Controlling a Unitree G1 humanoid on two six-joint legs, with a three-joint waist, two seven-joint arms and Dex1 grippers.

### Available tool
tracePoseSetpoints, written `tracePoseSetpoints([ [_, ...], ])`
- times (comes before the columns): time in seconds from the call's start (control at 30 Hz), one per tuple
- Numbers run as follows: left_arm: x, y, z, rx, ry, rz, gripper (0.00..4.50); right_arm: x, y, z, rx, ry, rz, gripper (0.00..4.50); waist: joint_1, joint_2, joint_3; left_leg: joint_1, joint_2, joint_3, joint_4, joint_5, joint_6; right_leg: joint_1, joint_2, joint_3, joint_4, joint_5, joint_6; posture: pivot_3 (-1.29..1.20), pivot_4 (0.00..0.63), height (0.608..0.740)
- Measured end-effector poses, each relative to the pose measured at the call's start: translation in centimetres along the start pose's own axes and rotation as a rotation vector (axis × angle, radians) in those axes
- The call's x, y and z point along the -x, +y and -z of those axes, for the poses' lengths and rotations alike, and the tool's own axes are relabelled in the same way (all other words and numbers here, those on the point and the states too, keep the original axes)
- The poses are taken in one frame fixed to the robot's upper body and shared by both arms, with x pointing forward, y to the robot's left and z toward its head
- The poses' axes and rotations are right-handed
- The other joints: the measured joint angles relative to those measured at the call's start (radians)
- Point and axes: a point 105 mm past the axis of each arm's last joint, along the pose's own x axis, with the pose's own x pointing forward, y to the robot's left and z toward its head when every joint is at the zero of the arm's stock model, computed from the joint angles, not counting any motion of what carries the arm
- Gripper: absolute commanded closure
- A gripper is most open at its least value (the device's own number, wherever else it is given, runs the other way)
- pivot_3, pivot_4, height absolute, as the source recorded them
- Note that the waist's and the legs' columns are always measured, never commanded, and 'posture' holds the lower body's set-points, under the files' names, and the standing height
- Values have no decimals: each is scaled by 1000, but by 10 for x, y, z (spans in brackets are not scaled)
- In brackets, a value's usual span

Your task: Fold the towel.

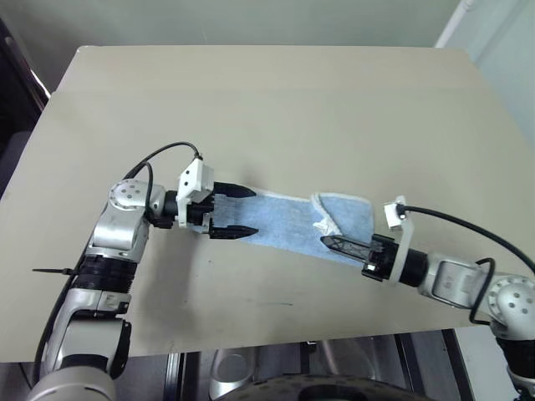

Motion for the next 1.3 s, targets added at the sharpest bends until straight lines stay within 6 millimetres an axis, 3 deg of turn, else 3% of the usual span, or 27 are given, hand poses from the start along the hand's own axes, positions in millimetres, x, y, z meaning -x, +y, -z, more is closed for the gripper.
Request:
tracePoseSetpoints([
  [0.13,1,2,-2,-14,-1,1,0,-6,-18,3,-14,2,60,4474,0,0,0,0,0,0,2,0,0,0,0,0,1,1,-1,0,150,703],
  [0.3,1,3,-2,-14,-2,7,0,-9,-16,3,7,11,43,4474,-1,0,0,0,0,0,3,0,0,0,0,0,2,1,-1,0,150,703],
  [0.4,1,3,-1,-11,0,4,0,-10,-16,3,13,6,47,3827,-1,0,0,0,0,0,3,0,0,0,0,0,2,1,-2,0,150,703],
  [0.63,-2,3,-2,-10,-14,9,0,-12,-7,-1,34,-8,-12,1464,-1,0,0,0,0,0,3,0,0,0,0,0,2,1,-3,0,150,703],
  [0.77,-4,5,-8,-1,-42,10,0,-2,8,-10,58,-59,-81,61,0,0,0,-1,0,0,3,0,0,0,0,0,2,-1,-6,0,150,703],
  [0.8,-4,7,-11,13,-63,7,0,3,13,-15,60,-84,-108,8,1,0,0,-1,0,1,3,0,0,0,0,0,2,-2,-8,0,150,703],
  [0.87,-5,9,-20,40,-115,-1,0,14,22,-24,78,-128,-138,8,1,0,0,-1,0,1,3,0,0,1,0,0,2,-3,-9,0,150,703],
  [0.97,-7,11,-37,62,-187,10,0,27,28,-37,125,-189,-144,715,0,0,0,-1,0,1,3,0,0,1,0,0,2,-3,-10,0,150,703],
  [1.13,-13,8,-54,96,-274,47,0,41,25,-59,192,-325,-97,2433,0,0,0,0,0,1,3,0,0,1,0,1,2,-2,-7,0,150,703],
  [1.3,-36,-2,-53,99,-294,119,0,33,-5,-61,364,-319,109,4256,0,0,0,1,0,1,4,0,1,1,0,1,2,3,-1,0,150,703],
])
